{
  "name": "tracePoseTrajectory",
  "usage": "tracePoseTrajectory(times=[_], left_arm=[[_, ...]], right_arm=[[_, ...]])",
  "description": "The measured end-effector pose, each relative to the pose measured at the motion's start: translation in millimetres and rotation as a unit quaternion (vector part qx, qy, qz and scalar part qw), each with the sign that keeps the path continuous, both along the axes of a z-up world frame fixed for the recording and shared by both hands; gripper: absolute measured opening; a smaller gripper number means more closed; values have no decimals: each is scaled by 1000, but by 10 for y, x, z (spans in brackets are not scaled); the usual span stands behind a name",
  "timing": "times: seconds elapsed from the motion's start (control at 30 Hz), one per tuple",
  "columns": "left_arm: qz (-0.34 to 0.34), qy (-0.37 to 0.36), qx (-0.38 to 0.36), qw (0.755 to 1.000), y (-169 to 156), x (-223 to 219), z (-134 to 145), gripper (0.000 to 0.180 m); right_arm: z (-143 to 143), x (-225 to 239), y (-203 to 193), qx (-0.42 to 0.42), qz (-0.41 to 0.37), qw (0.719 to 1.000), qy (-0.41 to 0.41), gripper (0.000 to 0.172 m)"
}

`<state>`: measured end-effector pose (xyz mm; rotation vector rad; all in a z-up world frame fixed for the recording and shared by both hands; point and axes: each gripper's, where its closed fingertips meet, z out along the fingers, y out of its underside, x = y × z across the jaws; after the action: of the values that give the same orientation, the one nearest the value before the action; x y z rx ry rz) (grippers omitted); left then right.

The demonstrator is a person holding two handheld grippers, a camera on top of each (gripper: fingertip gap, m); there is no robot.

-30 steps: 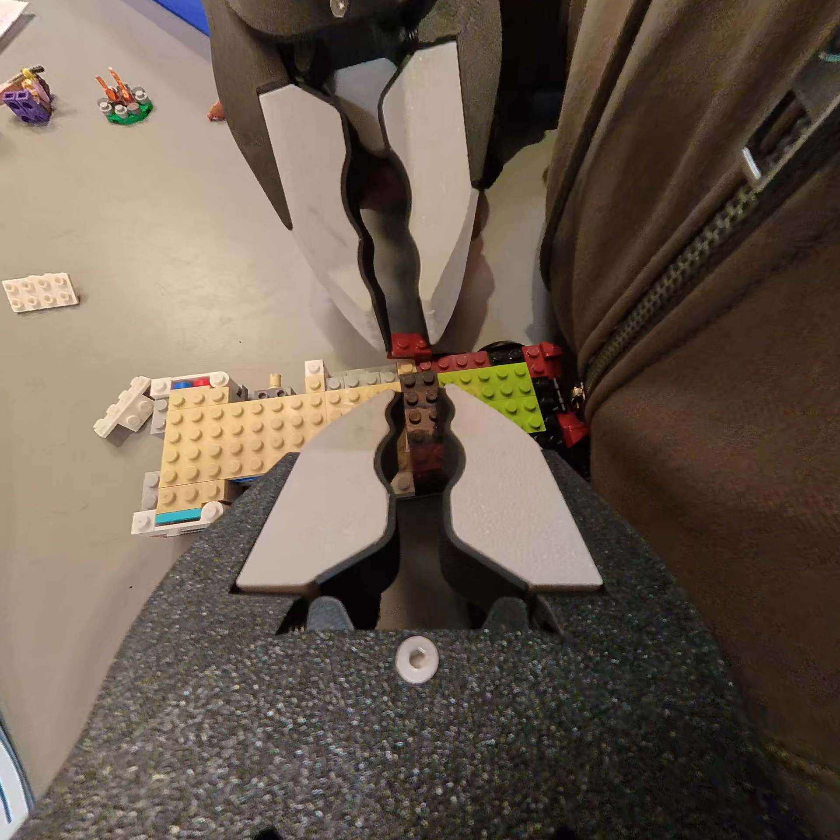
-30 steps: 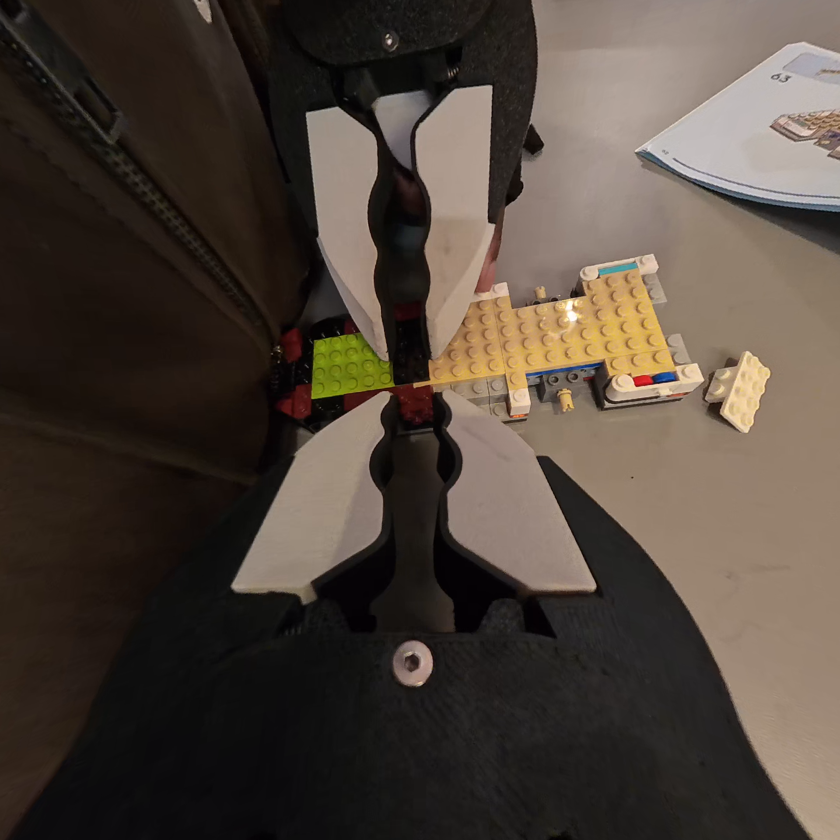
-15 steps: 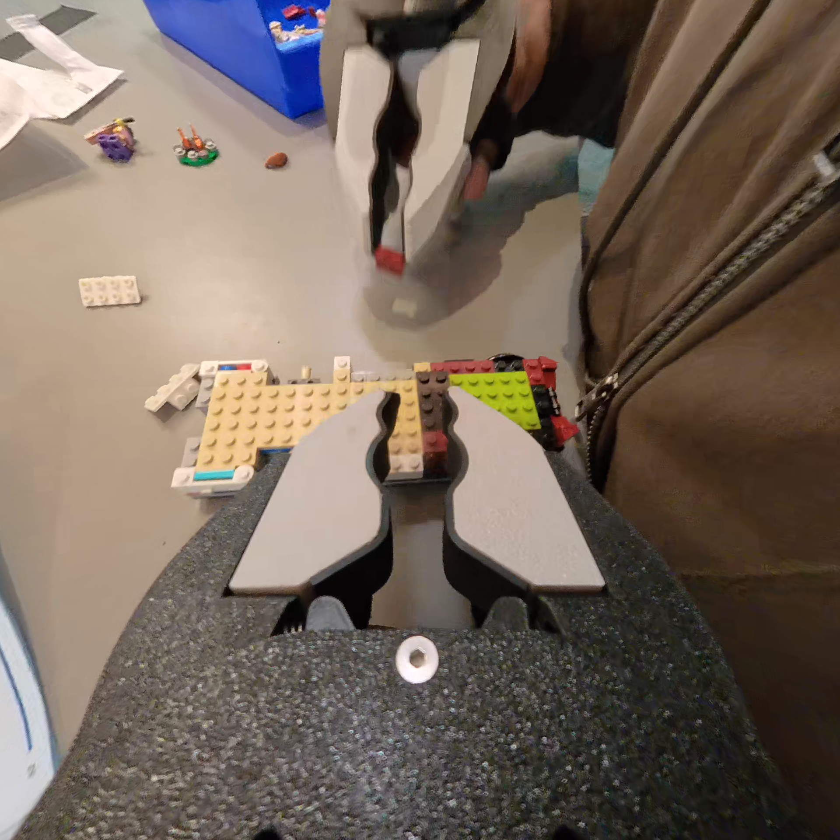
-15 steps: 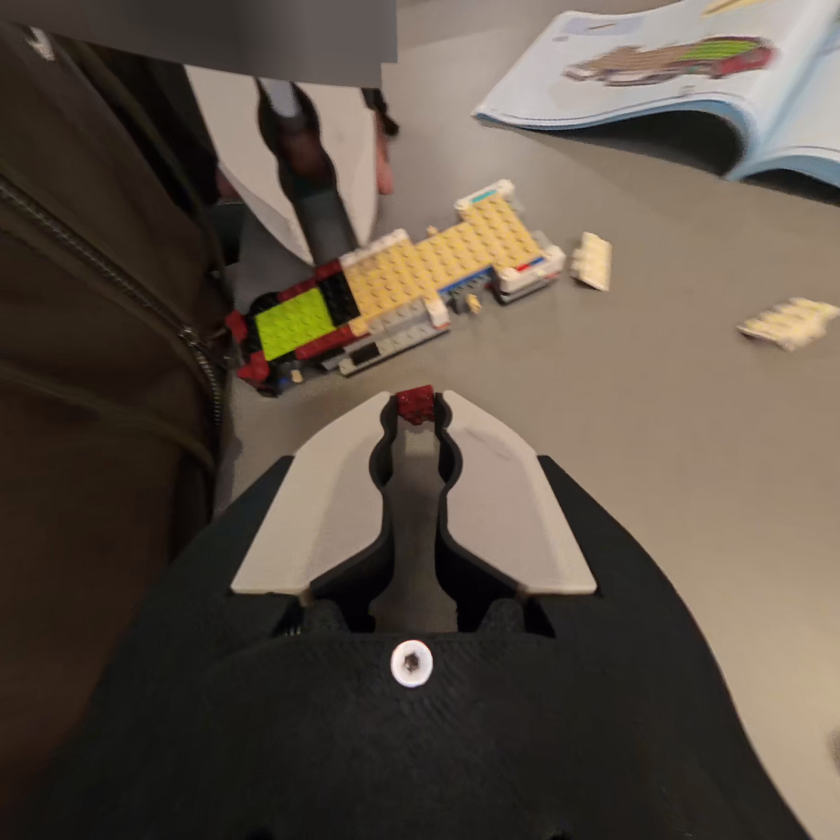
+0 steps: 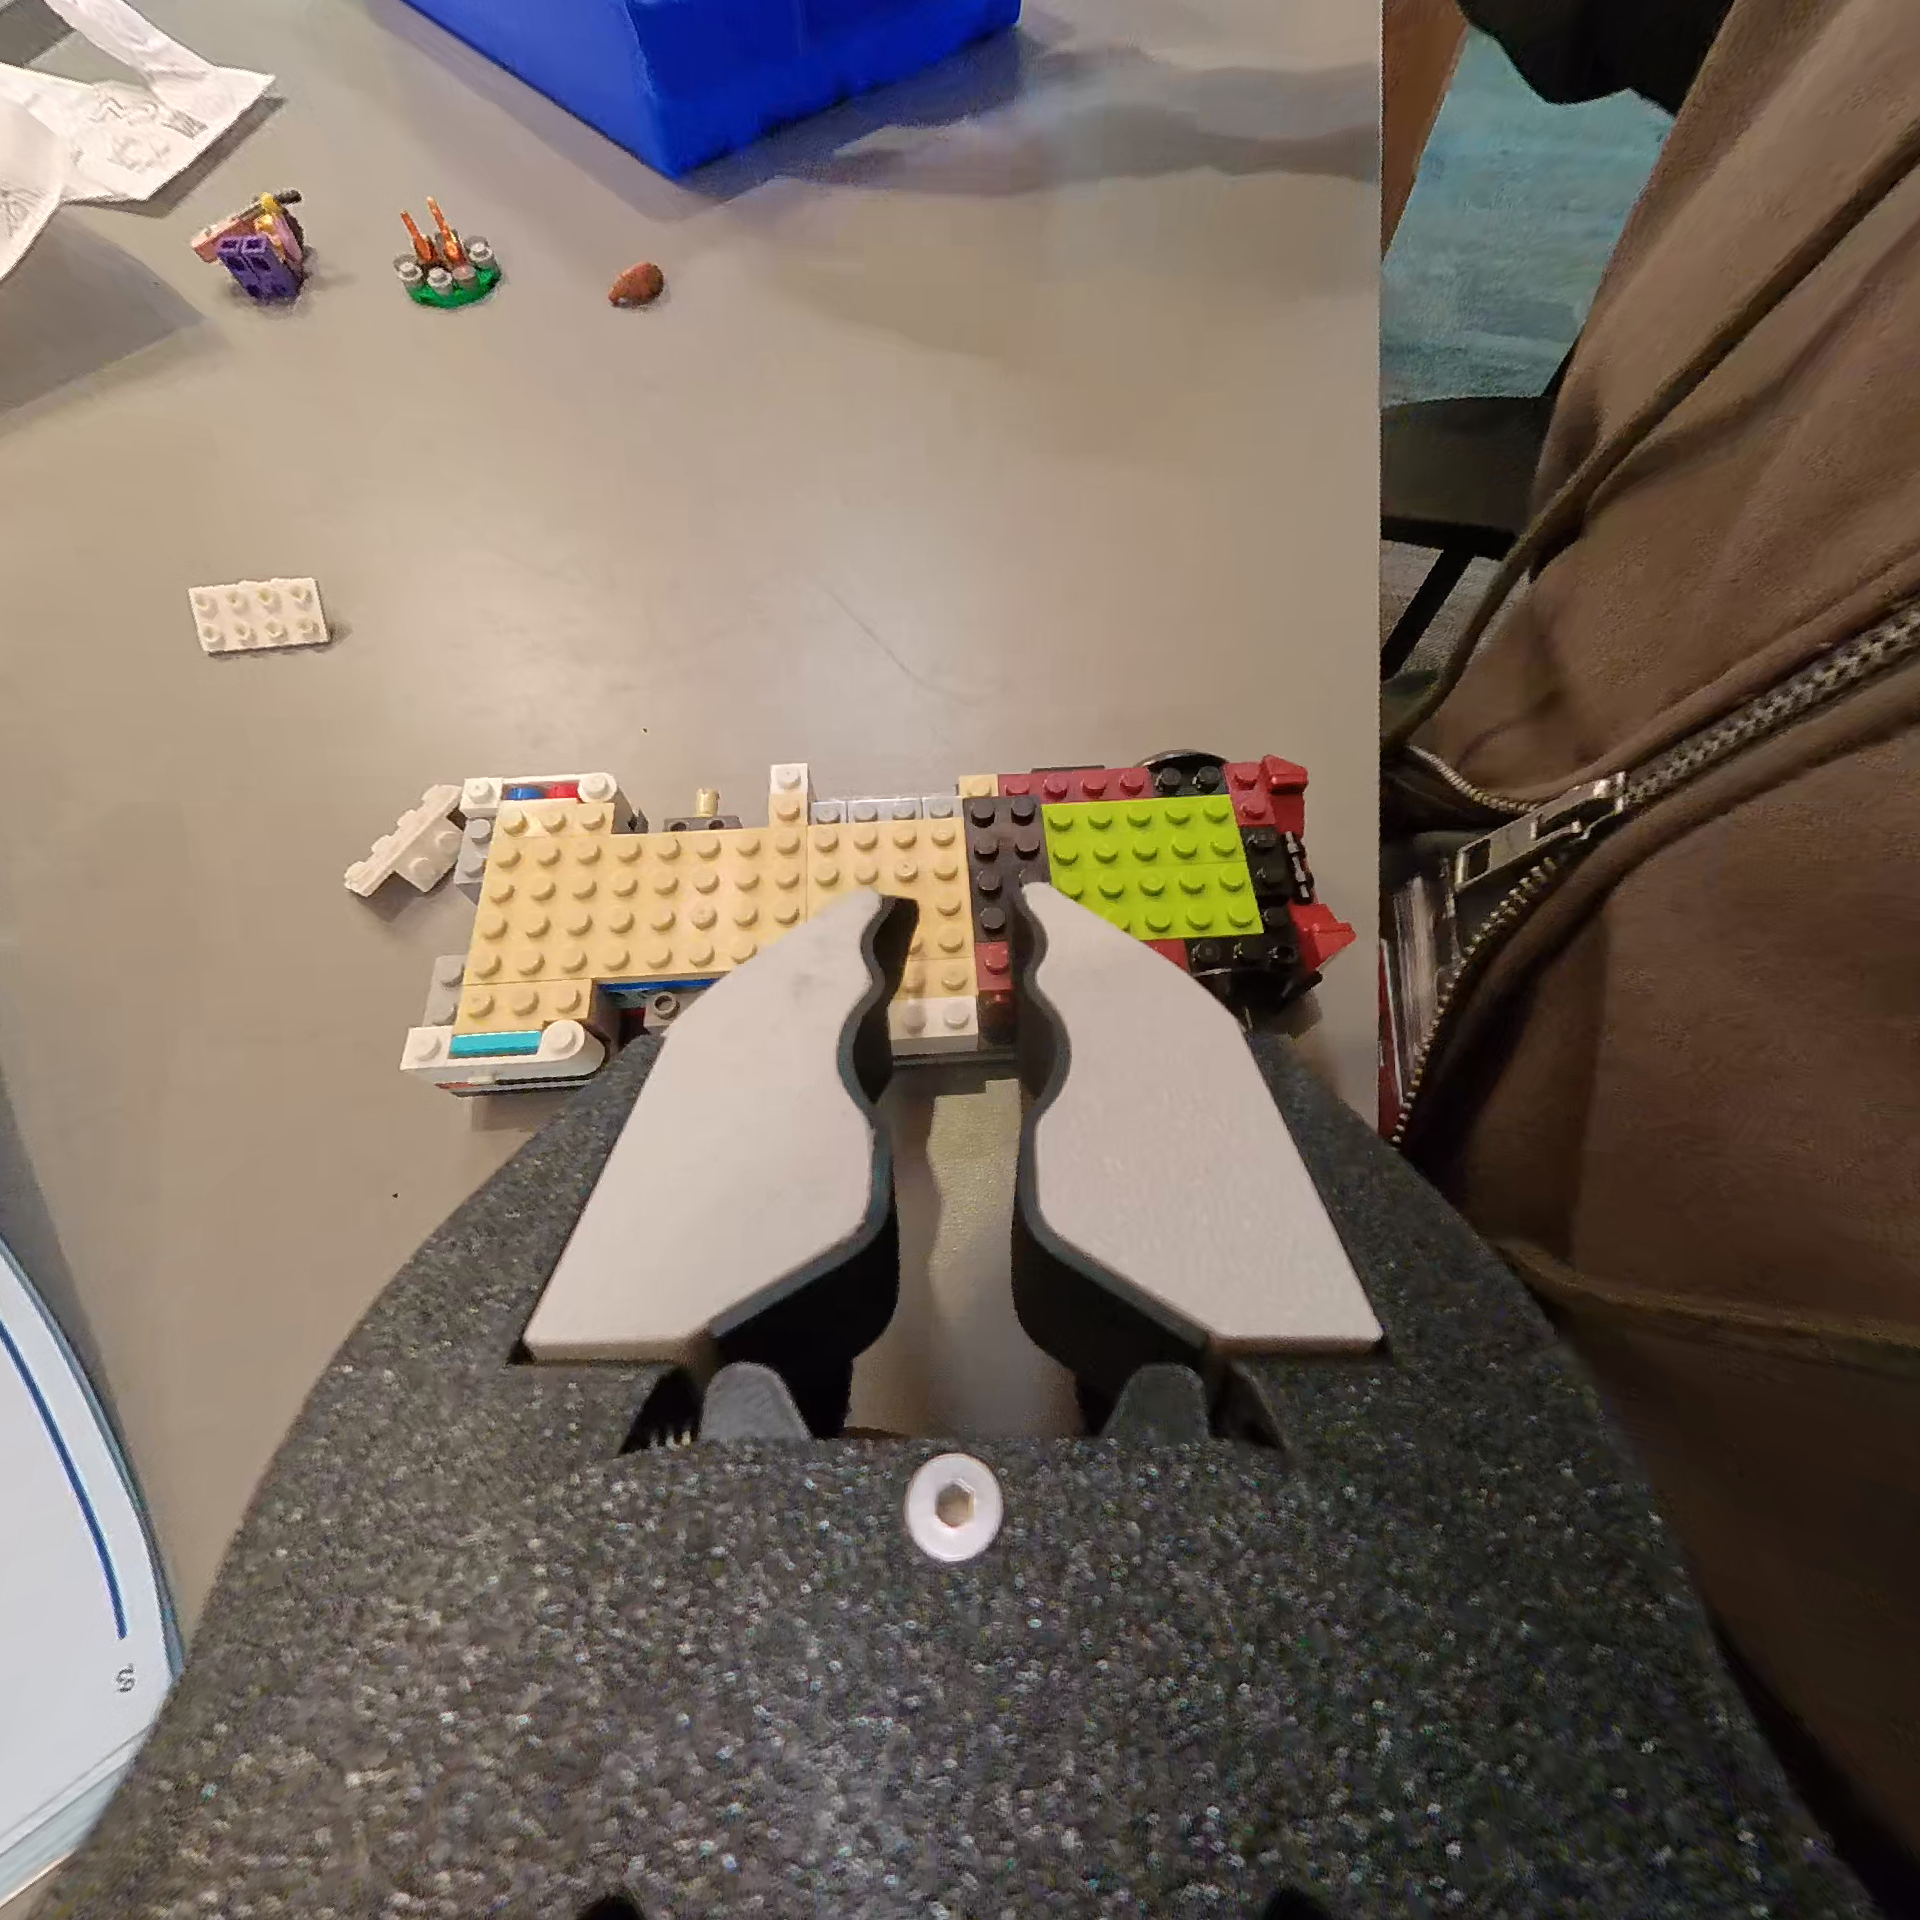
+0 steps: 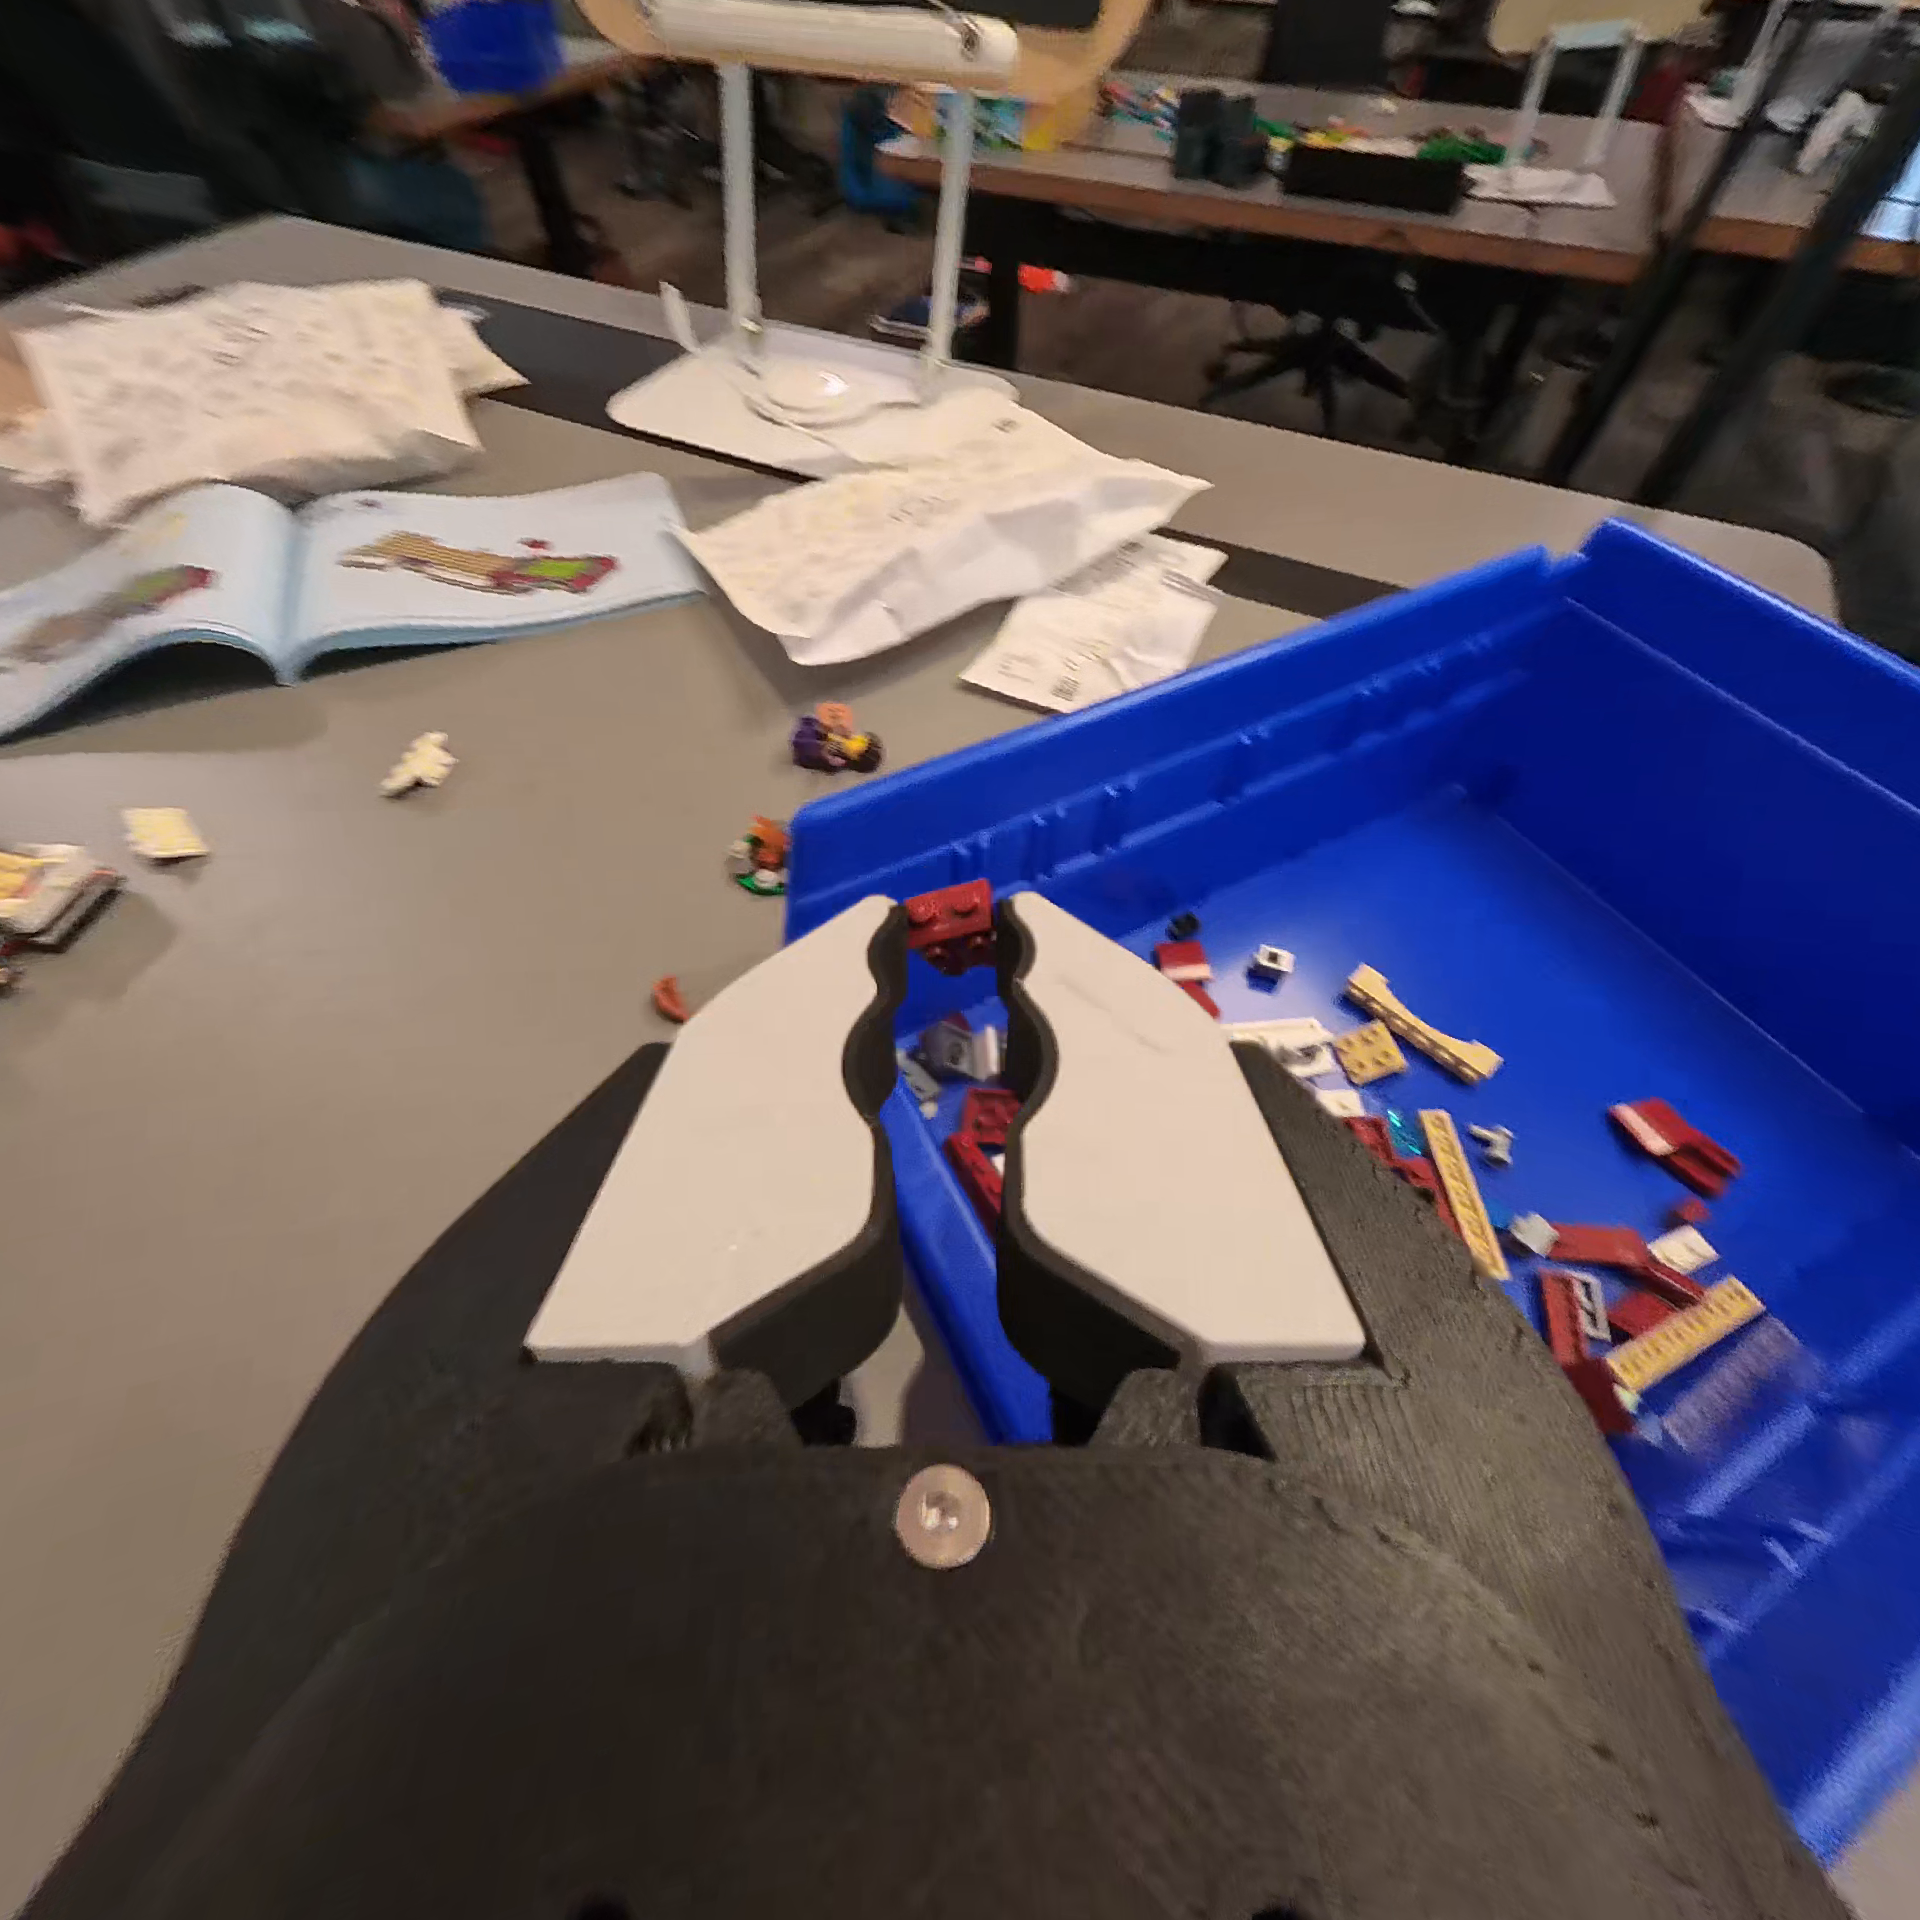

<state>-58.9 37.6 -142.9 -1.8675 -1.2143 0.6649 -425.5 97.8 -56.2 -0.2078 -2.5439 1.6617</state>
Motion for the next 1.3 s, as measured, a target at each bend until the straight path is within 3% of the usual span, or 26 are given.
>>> tracePoseTrajectory(times=[0.13, 0.37, 0.53, 0.67, 0.83, 0.97, 1.3], left_arm=[[9, -7, -3, 1000, -22, -14, -22, 22], [21, -10, 13, 1000, -88, 22, -9, 23], [19, -27, 18, 999, -93, 79, -48, 24], [12, -33, 19, 999, -65, 117, -65, 25], [-1, -29, 13, 1000, -4, 140, -57, 26], [-4, -25, 14, 1000, 35, 132, -46, 26], [-15, -43, 11, 999, 66, 124, -96, 21]], right_arm=[[-136, -115, 12, 39, -35, 999, 1, 20], [-292, 356, -138, 69, 32, 997, 7, 27], [-415, 1539, -390, 67, 226, 972, -16, 24], [-596, 2593, -466, 83, 386, 918, -25, 24], [-708, 3367, -499, 87, 489, 865, -73, 24], [-789, 3596, -506, 104, 519, 844, -85, 24], [-935, 3697, -519, 154, 539, 825, -72, 23]])
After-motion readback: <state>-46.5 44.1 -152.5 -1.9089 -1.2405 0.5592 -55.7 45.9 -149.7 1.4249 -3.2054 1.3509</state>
